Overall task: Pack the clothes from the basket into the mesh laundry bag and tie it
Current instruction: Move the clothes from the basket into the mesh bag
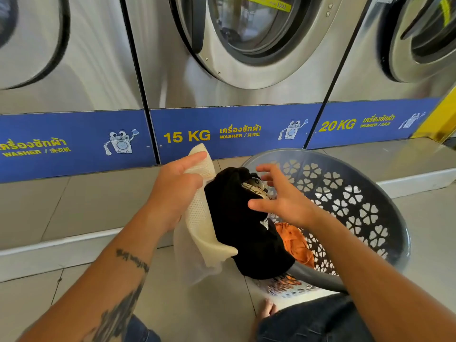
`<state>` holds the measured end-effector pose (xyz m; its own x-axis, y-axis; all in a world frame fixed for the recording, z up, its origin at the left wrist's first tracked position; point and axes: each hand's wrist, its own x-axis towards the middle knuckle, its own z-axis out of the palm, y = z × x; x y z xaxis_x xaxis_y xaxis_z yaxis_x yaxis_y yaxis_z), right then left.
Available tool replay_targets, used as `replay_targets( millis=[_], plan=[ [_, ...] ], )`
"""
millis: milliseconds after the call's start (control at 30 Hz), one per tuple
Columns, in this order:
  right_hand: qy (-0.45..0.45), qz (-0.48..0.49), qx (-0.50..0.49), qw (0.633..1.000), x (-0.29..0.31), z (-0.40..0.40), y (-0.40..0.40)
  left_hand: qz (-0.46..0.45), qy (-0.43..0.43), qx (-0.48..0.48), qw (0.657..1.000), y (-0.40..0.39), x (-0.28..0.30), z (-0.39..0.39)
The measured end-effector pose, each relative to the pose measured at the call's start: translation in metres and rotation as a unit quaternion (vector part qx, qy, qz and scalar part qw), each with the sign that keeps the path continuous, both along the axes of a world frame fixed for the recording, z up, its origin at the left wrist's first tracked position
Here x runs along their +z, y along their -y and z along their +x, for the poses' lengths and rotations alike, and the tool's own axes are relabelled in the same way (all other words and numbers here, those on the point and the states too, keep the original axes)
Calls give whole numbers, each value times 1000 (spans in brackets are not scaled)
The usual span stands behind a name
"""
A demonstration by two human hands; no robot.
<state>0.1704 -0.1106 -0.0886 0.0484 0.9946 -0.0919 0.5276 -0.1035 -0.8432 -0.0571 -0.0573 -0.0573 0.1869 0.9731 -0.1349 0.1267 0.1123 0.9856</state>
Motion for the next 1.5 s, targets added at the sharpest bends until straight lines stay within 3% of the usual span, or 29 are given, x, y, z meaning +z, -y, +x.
replay_targets(
  millis=[67, 133, 233, 367, 500, 633, 767, 867, 967, 1033, 1100, 1200, 1267, 1300, 1367, 1433, 1500],
  plan=[
    [-37, -111, -32, 993, -9, 12, -2, 10, -12, -10, 1000, 2, -1, 3],
    [-135, -191, -44, 971, -20, 14, -5, 15, -19, -17, 1000, 5, -1, 6],
    [-221, -218, -33, 950, -33, 4, -8, 19, -23, -22, 999, 9, 1, 8],
    [-104, -142, -33, 984, -33, -5, -13, 14, -30, -34, 999, 10, 0, 6],
    [12, 22, -42, 999, -5, -9, -14, 11, -18, -31, 999, 9, 2, 5],
    [218, 177, -51, 959, 20, -47, -3, 13, 26, -18, 999, 5, 7, 3],
    [400, 176, 47, 898, -6, -81, 3, 9, 44, -26, 999, 5, 7, -1],
    [409, 143, 130, 892, -24, -81, -8, 10, 23, -58, 998, 10, 5, 1],
    [285, 96, 195, 933, -23, -66, -12, -4, 23, -30, 999, 6, 3, -1],
    [245, 110, 199, 942, -23, -55, -11, -14, 32, -4, 999, 2, 4, -3],
    [291, 140, 176, 930, -27, -51, -8, -11, 30, -5, 999, 1, 3, -3],
    [440, 174, 183, 862, -40, -64, -7, -4, 27, -44, 999, 6, 3, 2],
    [476, 155, 190, 845, -45, -71, -13, -5, 24, -66, 997, 8, 4, 3],
    [467, 145, 191, 851, -44, -71, -16, -7, 22, -68, 997, 8, 4, 2],
    [365, 136, 193, 901, -34, -65, -22, -10, 16, -57, 998, 3, 2, -4],
    [169, 112, 128, 971, -16, -49, -22, -7, 8, -42, 999, -1, 1, -10],
    [6, 75, 13, 997, -7, -24, -19, 7, -14, -29, 999, -2, 1, -11]
  ],
)
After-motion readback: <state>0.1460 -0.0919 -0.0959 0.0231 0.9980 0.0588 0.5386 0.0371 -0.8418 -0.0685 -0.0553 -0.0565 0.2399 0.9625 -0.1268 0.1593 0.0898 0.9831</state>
